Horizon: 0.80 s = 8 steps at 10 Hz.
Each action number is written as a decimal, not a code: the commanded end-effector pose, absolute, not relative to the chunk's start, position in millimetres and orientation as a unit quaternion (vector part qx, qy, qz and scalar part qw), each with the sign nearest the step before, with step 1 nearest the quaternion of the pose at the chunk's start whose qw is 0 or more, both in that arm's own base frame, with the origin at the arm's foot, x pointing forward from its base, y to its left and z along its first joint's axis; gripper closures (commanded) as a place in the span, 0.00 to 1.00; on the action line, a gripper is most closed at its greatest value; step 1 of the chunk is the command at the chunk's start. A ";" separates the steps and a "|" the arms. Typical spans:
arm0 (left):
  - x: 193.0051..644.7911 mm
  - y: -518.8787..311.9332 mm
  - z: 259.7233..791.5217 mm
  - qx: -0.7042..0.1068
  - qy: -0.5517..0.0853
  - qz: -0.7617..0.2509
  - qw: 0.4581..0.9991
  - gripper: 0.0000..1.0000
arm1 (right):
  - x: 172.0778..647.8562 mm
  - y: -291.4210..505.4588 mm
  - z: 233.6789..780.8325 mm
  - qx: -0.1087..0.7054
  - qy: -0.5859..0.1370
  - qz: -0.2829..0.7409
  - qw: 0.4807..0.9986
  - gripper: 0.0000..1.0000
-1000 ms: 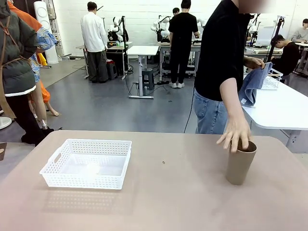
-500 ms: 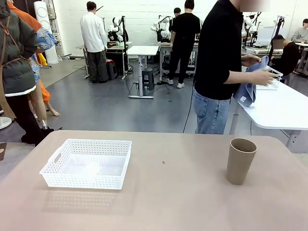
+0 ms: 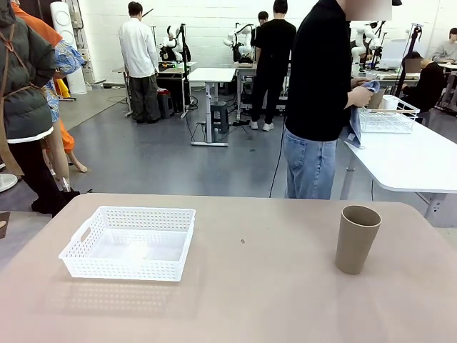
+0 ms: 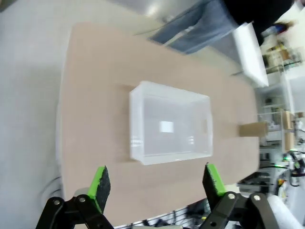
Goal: Clean and organize the cups into the basket.
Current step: Pick up the Organizing basket and move it to the center of the table, then pick up the Reusable plastic cup from the right side of the table and place it inside the Organizing basket.
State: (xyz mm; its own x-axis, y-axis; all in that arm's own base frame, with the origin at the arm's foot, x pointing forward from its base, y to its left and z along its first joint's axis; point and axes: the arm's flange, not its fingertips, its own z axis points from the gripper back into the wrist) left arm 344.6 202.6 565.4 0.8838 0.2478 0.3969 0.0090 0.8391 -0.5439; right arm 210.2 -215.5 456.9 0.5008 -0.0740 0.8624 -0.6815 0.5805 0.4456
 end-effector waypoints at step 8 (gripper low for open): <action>416.6 30.3 482.1 -0.030 -0.113 0.040 0.992 0.00 | 249.6 -188.2 445.3 0.313 -0.439 0.374 0.755 0.00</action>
State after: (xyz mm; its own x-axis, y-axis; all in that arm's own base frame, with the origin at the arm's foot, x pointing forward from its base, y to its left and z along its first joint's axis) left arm 418.7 33.5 493.0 0.9799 0.0600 0.1903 -0.0430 0.9948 -0.0924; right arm 250.9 -193.1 434.3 0.3497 0.2991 0.8878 -0.8386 0.5224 0.1543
